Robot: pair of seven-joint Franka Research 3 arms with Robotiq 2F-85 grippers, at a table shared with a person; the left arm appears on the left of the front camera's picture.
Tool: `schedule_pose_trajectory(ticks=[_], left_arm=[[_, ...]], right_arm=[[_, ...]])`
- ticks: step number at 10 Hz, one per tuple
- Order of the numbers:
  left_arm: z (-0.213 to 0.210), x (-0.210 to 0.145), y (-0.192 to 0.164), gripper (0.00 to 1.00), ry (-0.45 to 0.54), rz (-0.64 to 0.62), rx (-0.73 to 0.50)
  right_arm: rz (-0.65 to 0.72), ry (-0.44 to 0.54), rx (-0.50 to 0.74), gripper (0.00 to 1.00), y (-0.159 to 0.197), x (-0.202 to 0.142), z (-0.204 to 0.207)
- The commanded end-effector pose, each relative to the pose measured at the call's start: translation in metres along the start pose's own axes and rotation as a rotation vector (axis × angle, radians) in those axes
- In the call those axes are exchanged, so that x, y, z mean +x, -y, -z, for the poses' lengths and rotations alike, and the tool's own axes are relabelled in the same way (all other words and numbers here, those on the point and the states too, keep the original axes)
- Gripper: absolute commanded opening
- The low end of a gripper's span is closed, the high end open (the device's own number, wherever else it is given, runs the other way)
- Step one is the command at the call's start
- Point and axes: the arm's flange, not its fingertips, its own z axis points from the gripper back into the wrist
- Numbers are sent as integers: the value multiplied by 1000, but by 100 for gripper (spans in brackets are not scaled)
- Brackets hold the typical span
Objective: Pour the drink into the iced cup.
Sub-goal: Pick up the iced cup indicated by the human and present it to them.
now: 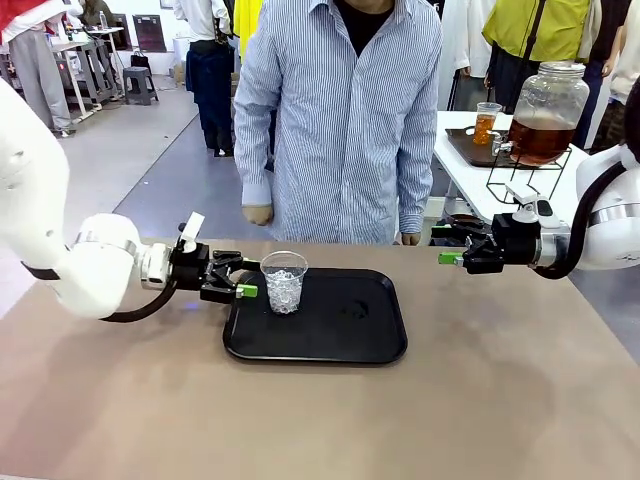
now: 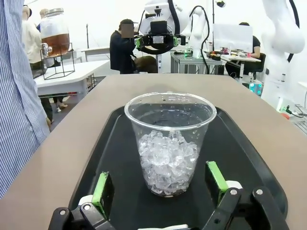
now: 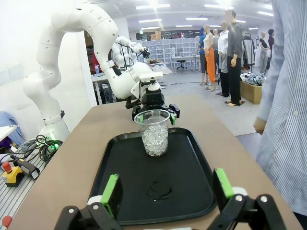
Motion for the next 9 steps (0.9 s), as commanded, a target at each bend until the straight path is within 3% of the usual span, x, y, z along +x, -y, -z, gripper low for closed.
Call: schedule_pose_trajectory(ticks=[1, 9], left_arm=[[10, 2, -5, 100, 10, -29, 25], [28, 2, -3, 100, -2, -25, -16]], right_arm=[[3, -3, 7, 100, 1, 4, 2], [3, -3, 7, 100, 1, 4, 2]])
